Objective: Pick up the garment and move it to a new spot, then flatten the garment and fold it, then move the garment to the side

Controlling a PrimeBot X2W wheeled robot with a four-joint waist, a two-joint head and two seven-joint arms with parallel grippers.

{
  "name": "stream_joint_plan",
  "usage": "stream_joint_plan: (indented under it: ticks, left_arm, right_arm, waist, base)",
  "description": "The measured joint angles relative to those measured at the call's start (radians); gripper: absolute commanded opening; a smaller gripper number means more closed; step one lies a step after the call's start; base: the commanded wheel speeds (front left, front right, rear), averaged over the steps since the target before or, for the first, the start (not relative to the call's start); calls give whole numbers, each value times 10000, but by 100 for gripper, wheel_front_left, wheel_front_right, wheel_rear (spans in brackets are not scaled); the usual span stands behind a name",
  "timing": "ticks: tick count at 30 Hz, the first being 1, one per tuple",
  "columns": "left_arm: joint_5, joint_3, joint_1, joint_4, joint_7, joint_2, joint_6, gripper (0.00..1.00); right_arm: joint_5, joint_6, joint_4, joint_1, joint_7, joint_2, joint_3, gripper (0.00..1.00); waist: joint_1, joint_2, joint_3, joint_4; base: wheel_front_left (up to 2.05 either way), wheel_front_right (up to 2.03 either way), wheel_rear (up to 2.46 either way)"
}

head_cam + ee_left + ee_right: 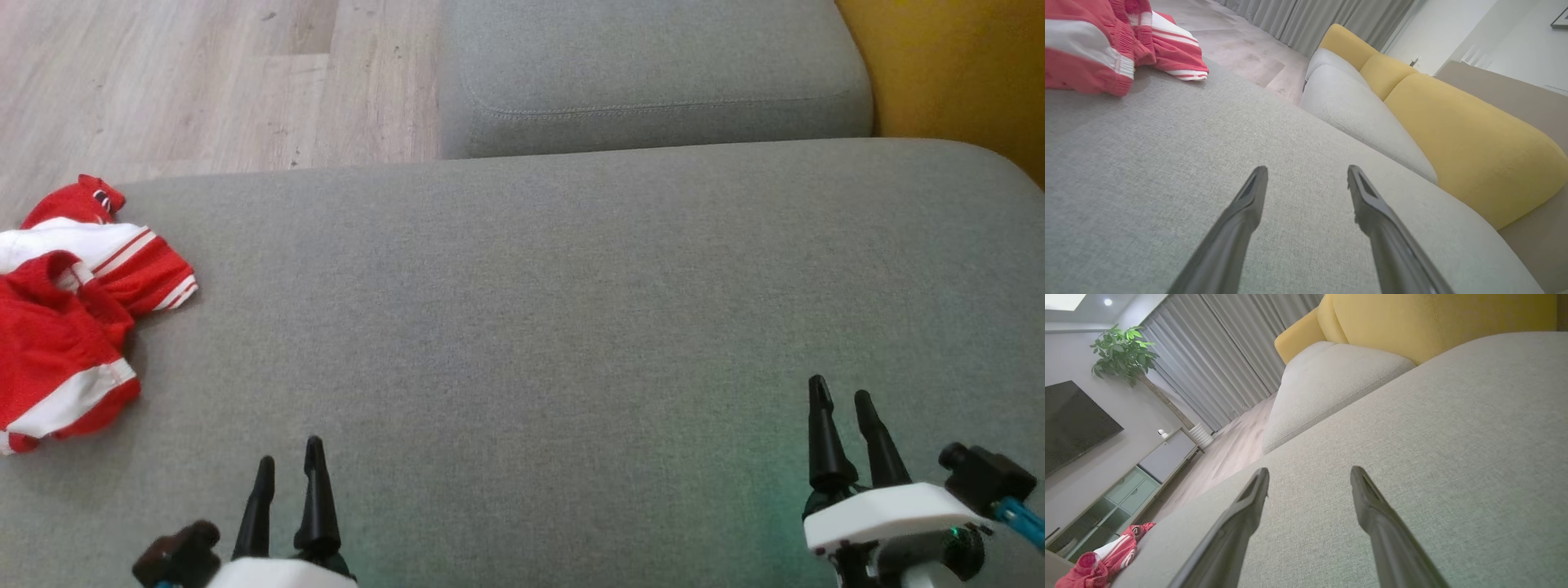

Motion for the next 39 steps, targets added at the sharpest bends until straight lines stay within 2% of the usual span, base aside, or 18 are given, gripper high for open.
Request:
stream_joint_plan:
  ticks: [18,39]
  left_arm:
    - [1908,-100,137,284,-537,8,130,100]
    - [3835,-270,271,454,-1147,50,481,100]
  right_arm:
    - [-2328,0,337,-4,-537,-8,286,100]
    - [-4763,2,437,-7,-1147,-15,508,100]
  waist:
    - [1,0,-53,59]
    - [1,0,-113,129]
  base:
    - [0,0,0]
    - [0,0,0]
